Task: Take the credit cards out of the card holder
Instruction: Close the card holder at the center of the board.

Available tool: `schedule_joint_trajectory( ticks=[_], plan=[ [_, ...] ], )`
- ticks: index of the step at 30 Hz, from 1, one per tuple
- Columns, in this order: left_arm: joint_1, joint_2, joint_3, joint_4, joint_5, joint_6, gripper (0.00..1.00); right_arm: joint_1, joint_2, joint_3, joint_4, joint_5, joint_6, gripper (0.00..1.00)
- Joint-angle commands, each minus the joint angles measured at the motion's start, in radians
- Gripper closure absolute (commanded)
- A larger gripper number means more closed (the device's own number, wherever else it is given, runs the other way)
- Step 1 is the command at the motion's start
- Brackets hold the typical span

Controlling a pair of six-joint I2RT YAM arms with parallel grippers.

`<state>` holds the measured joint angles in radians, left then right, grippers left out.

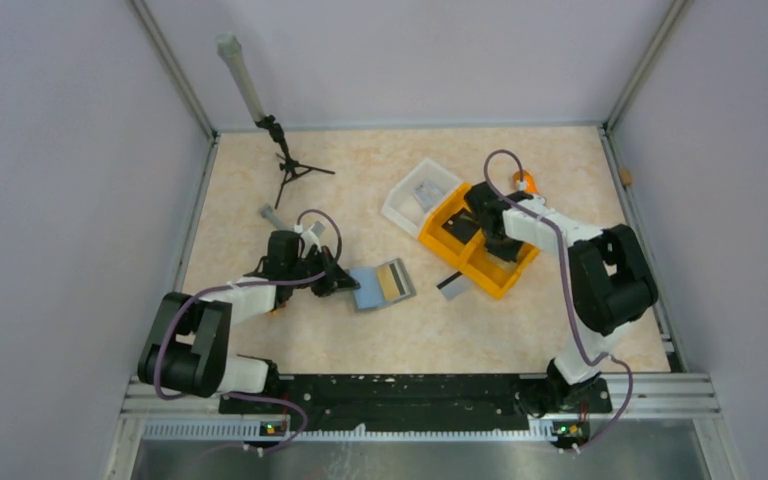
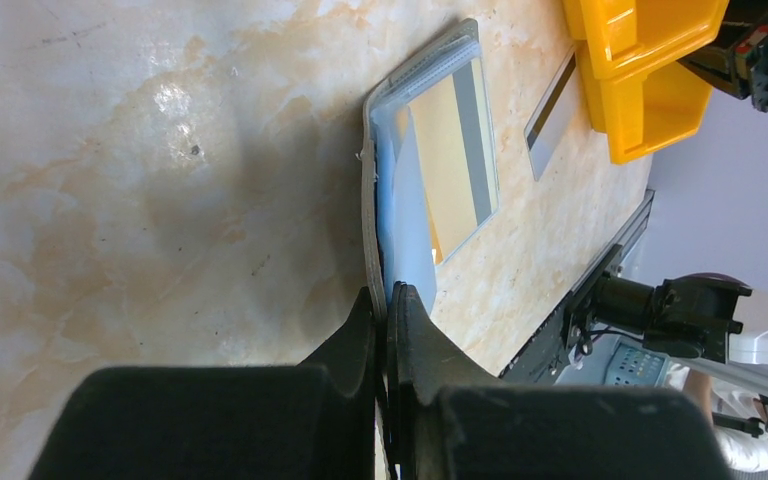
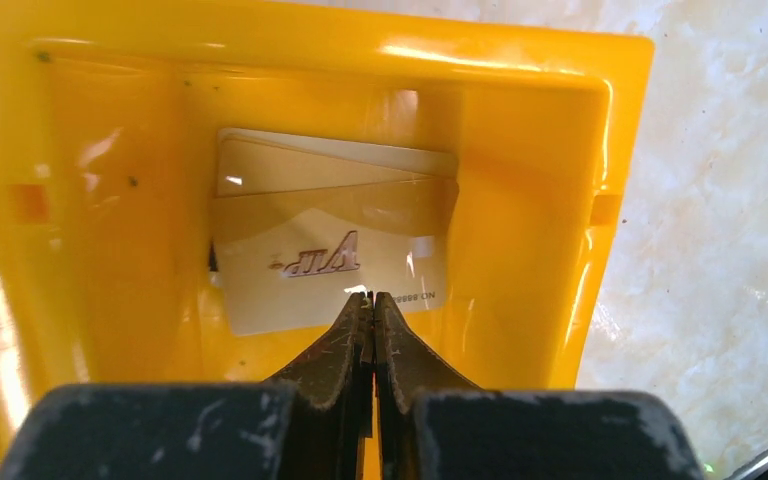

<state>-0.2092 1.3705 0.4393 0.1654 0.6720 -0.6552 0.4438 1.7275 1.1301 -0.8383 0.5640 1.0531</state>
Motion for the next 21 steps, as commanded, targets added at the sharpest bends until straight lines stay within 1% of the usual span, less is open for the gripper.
schedule_joint_trajectory(
  ticks=[1, 4, 6, 8, 11, 13, 14, 17, 18, 19, 21],
  plan=[
    [0.007, -0.013, 0.005, 0.011, -0.015, 0.022, 1.0, 0.007, -0.093, 0.071, 0.015, 0.022, -0.073, 1.0],
    [0.007, -0.009, 0.012, 0.0, -0.029, 0.024, 1.0, 0.016, -0.2, 0.052, 0.068, 0.014, -0.17, 1.0],
    [0.007, -0.01, 0.025, -0.021, -0.053, 0.034, 1.0, 0.016, -0.308, -0.001, 0.128, 0.007, -0.236, 1.0],
    [0.007, -0.015, 0.038, -0.047, -0.081, 0.044, 0.97, 0.016, -0.416, -0.078, 0.247, -0.017, -0.371, 1.0],
    [0.007, -0.023, 0.055, -0.082, -0.124, 0.055, 0.91, 0.007, -0.576, -0.197, 0.37, 0.009, -0.482, 1.0],
    [0.007, -0.028, 0.066, -0.103, -0.146, 0.059, 0.87, -0.028, -0.667, -0.268, 0.439, 0.012, -0.531, 1.0],
    [0.007, -0.029, 0.073, -0.114, -0.156, 0.062, 0.84, -0.061, -0.698, -0.294, 0.46, 0.007, -0.54, 1.0],
    [0.007, -0.045, 0.1, -0.158, -0.192, 0.076, 0.61, -0.171, -0.75, -0.353, 0.506, -0.017, -0.561, 1.0],
    [0.007, -0.062, 0.109, -0.191, -0.211, 0.082, 0.55, -0.196, -0.764, -0.37, 0.52, -0.014, -0.573, 1.0],
    [0.007, -0.09, 0.116, -0.218, -0.242, 0.087, 0.53, -0.222, -0.777, -0.387, 0.535, -0.008, -0.584, 1.0],
    [0.007, -0.138, 0.119, -0.244, -0.269, 0.096, 0.53, -0.256, -0.809, -0.418, 0.566, -0.03, -0.596, 1.0]
  ],
)
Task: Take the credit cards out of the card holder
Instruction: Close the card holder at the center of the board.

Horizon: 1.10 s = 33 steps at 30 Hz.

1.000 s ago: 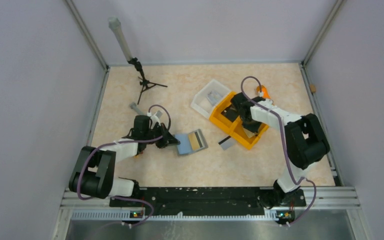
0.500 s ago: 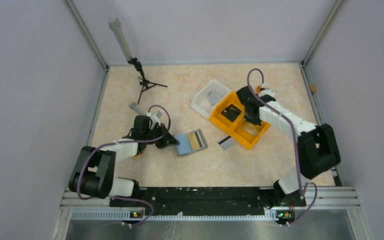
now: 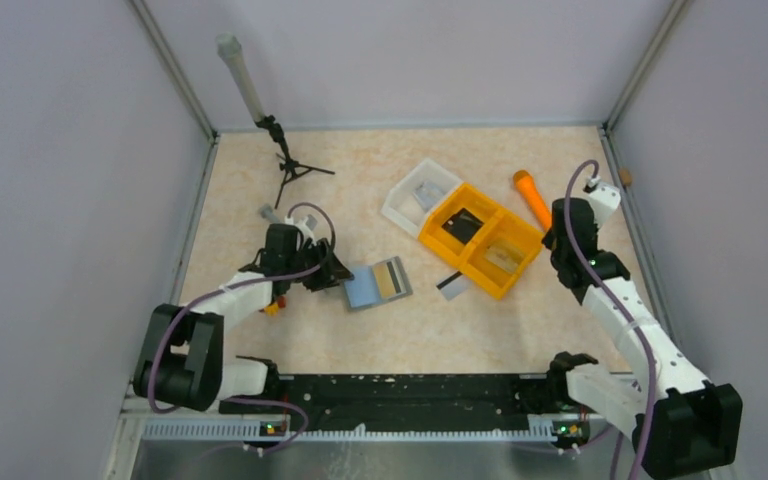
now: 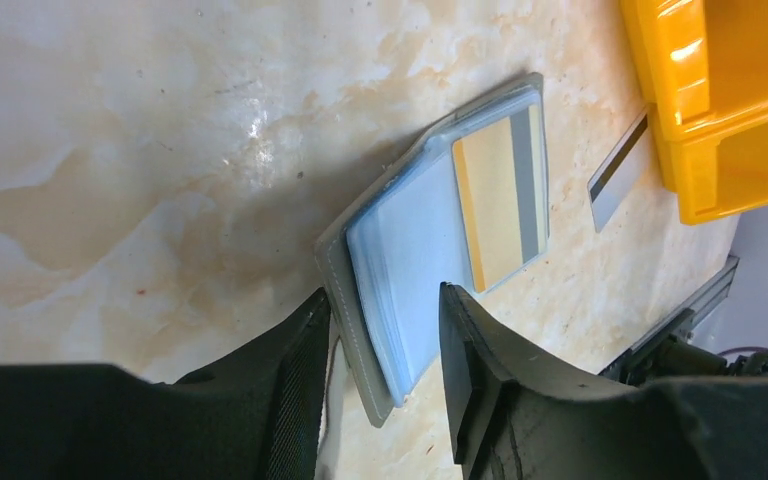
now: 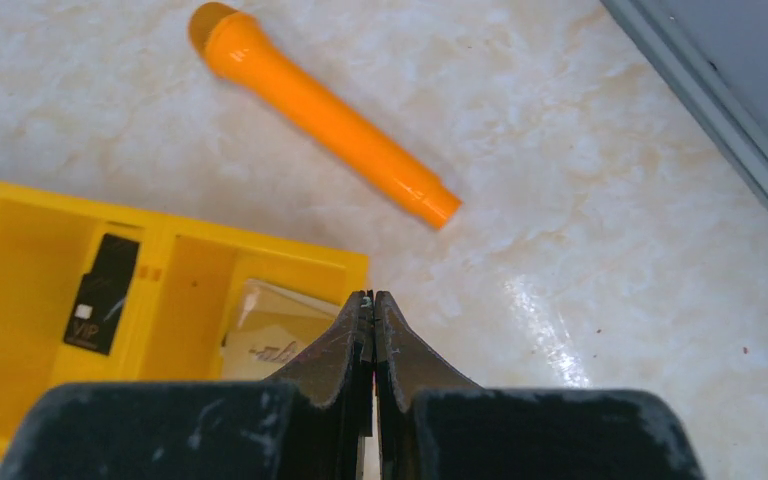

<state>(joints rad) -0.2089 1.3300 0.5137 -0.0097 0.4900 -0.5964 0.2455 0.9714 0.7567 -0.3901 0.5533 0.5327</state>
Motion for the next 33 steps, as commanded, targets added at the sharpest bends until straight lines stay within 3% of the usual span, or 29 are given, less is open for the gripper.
schedule_joint_trajectory(
  ticks=[1, 7, 11, 14, 18, 20, 22, 25, 28, 33],
  plan=[
    [0.006, -0.116, 0.042, -0.066, -0.086, 0.035, 0.53, -0.07, -0.068, -0.053, 0.131, -0.051, -0.081, 1.0],
    [0.006, -0.076, 0.036, -0.032, 0.04, -0.013, 0.5, -0.077, -0.118, -0.066, 0.146, -0.269, -0.108, 1.0],
    [0.007, -0.016, 0.013, 0.068, 0.17, -0.079, 0.5, -0.076, -0.129, -0.058, 0.093, -0.337, -0.098, 1.0],
    [0.006, -0.115, 0.013, -0.029, 0.04, -0.04, 0.45, -0.076, -0.166, -0.06, 0.057, -0.326, -0.121, 1.0],
    [0.008, -0.278, 0.024, -0.162, -0.176, 0.034, 0.34, -0.076, -0.23, -0.124, 0.092, -0.193, -0.135, 1.0],
    [0.008, -0.356, 0.024, -0.187, -0.275, 0.055, 0.25, -0.076, -0.263, -0.174, 0.13, -0.14, -0.126, 1.0],
    [0.008, -0.412, 0.017, -0.179, -0.341, 0.066, 0.24, -0.076, -0.283, -0.2, 0.156, -0.133, -0.117, 1.0],
    [0.008, -0.428, 0.027, -0.217, -0.388, 0.076, 0.22, -0.076, -0.273, -0.19, 0.154, -0.242, -0.137, 1.0],
    [0.008, -0.398, 0.025, -0.267, -0.42, 0.067, 0.2, -0.077, -0.252, -0.164, 0.145, -0.459, -0.203, 1.0],
    [0.008, -0.355, -0.023, -0.269, -0.428, 0.046, 0.24, -0.063, -0.171, -0.099, 0.033, -0.684, -0.149, 0.99]
  ],
)
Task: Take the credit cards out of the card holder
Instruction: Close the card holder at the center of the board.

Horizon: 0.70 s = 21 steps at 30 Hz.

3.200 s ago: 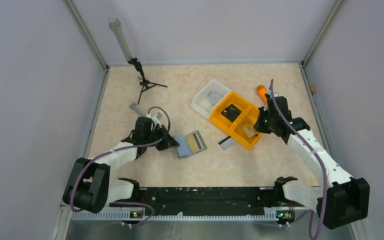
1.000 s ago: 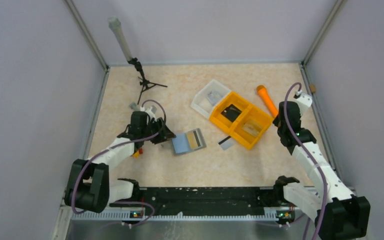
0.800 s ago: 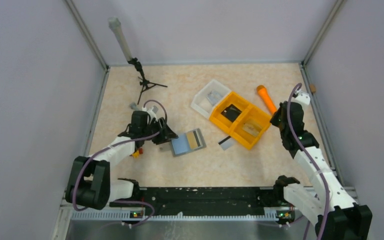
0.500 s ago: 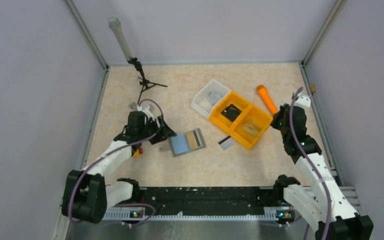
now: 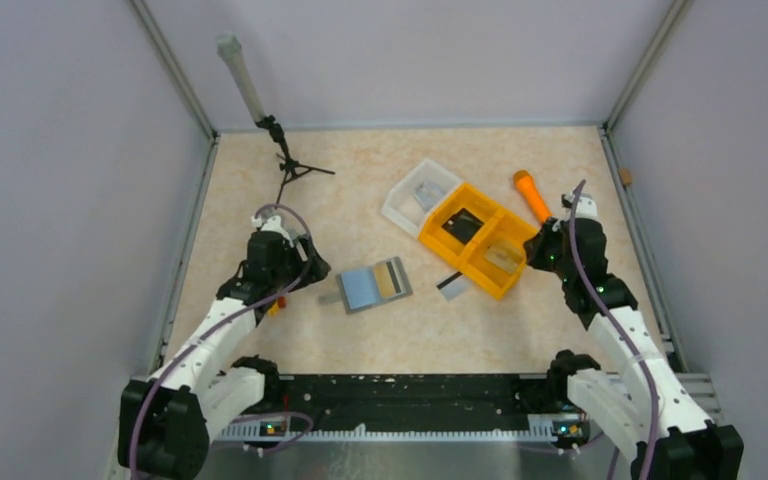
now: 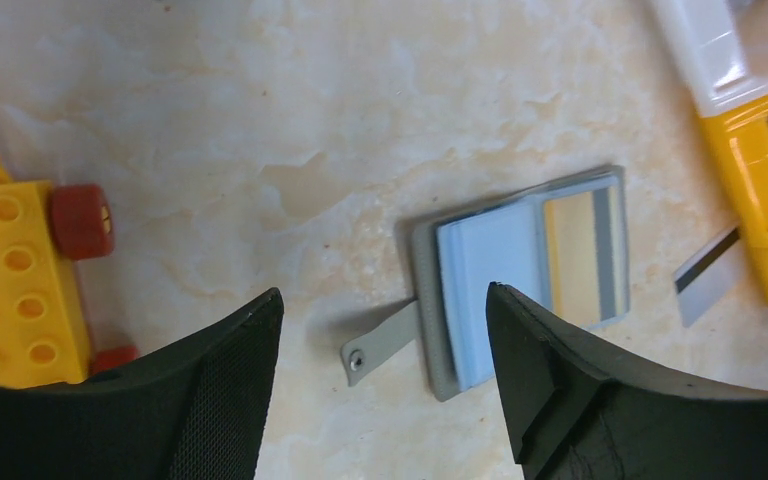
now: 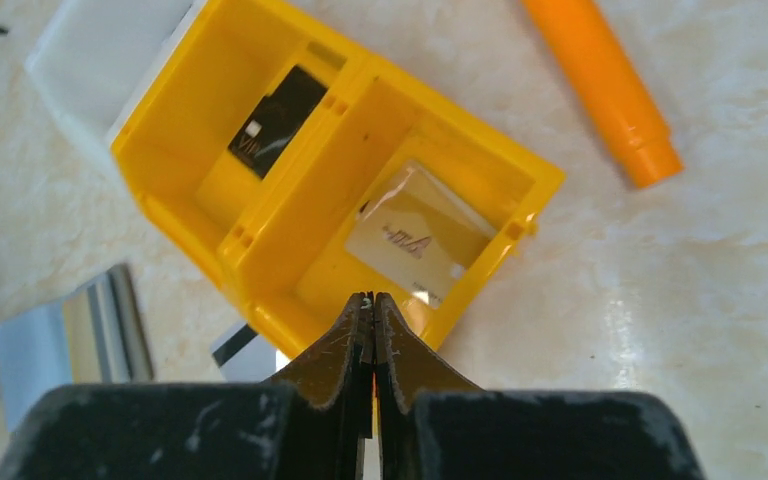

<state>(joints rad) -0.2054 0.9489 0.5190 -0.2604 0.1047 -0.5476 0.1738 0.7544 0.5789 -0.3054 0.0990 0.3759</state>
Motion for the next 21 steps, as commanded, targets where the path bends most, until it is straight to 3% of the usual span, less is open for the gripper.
schedule_joint_trajectory(
  ticks=[1, 5, 8, 13, 16, 21],
  plan=[
    [0.004, 0.044, -0.031, -0.012, -0.031, -0.008, 0.25, 0.046, 0.05, 0.077, -0.057, -0.249, 0.019, 1.0],
    [0.018, 0.135, -0.04, 0.04, 0.08, -0.023, 0.26, 0.313, 0.084, 0.092, -0.063, -0.15, 0.092, 1.0],
    [0.046, 0.184, -0.046, 0.059, 0.202, -0.03, 0.27, 0.487, 0.196, 0.118, -0.027, -0.113, 0.141, 1.0],
    [0.049, 0.219, -0.043, 0.012, 0.22, -0.022, 0.31, 0.61, 0.355, 0.151, 0.088, -0.115, 0.174, 1.0],
    [0.049, 0.242, -0.047, 0.019, 0.263, -0.025, 0.43, 0.635, 0.414, 0.181, 0.121, -0.122, 0.172, 1.0],
    [0.048, 0.268, -0.053, 0.027, 0.32, -0.029, 0.76, 0.643, 0.478, 0.217, 0.157, -0.133, 0.16, 1.0]
  ],
)
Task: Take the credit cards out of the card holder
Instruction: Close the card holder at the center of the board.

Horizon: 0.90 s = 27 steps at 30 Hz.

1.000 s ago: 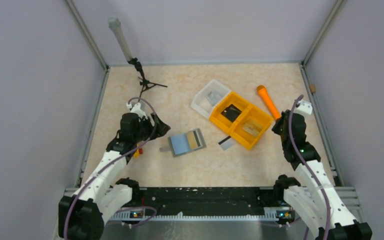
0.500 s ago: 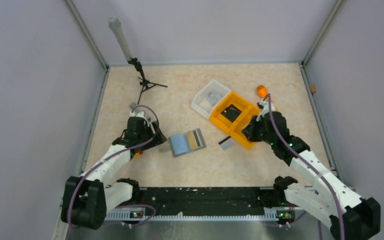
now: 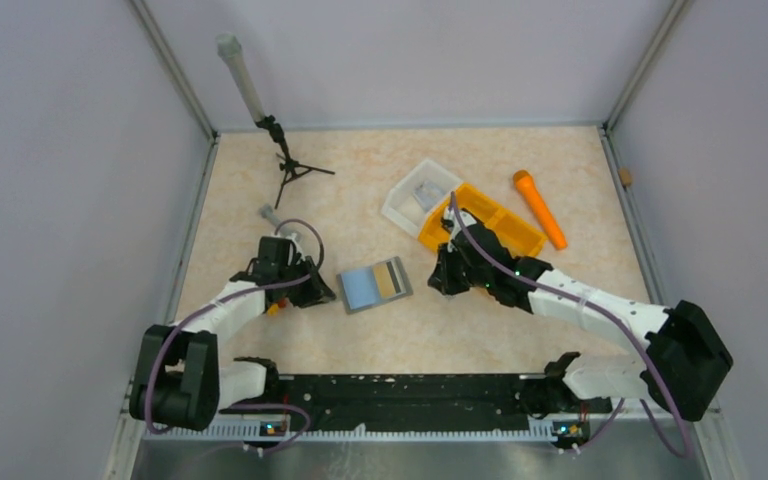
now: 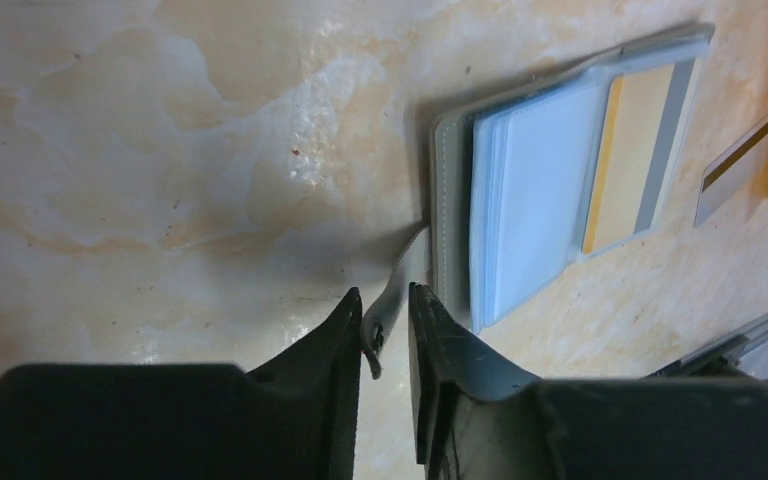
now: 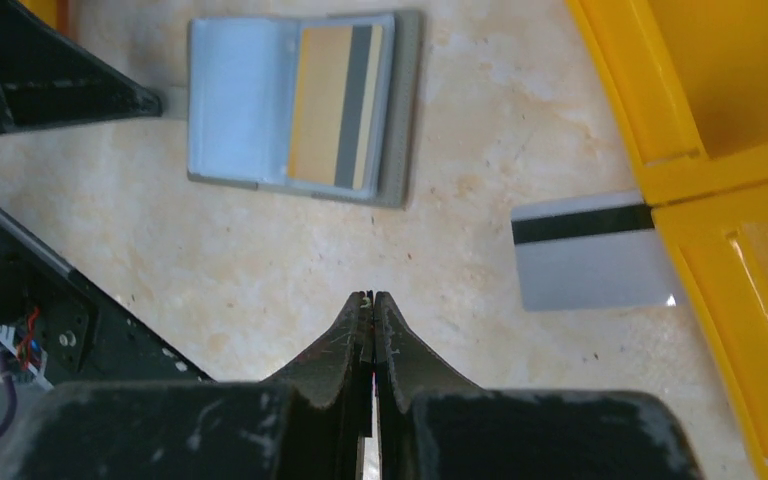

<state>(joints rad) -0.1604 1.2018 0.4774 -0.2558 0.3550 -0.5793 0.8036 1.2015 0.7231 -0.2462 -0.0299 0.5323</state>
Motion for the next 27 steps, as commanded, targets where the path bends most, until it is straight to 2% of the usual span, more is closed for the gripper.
schedule_joint_trajectory(
  ticks=[1, 2, 3, 10, 16, 20, 27],
  plan=[
    [0.004, 0.019, -0.009, 0.023, 0.076, 0.001, 0.86, 0.014, 0.044, 0.077, 0.109, -0.003, 0.003, 1.0],
    [0.003, 0.02, -0.004, 0.019, 0.082, 0.001, 0.95, 0.014, 0.062, 0.083, 0.115, -0.004, 0.0, 1.0],
    [0.004, 0.017, 0.003, 0.012, 0.086, 0.0, 1.0, 0.016, 0.083, 0.09, 0.117, 0.003, -0.001, 1.0],
    [0.002, -0.105, 0.101, -0.132, 0.077, 0.002, 1.0, 0.04, 0.298, 0.163, 0.138, 0.121, -0.029, 1.0],
    [-0.002, -0.081, 0.153, -0.144, 0.167, 0.007, 0.98, 0.054, 0.449, 0.225, 0.195, 0.114, -0.032, 1.0],
    [-0.003, -0.053, 0.15, -0.078, 0.254, -0.023, 0.97, 0.064, 0.511, 0.246, 0.212, 0.097, -0.024, 1.0],
    [-0.053, 0.022, 0.11, 0.19, 0.397, -0.163, 0.97, 0.074, 0.54, 0.209, 0.298, 0.037, 0.009, 1.0]
  ],
)
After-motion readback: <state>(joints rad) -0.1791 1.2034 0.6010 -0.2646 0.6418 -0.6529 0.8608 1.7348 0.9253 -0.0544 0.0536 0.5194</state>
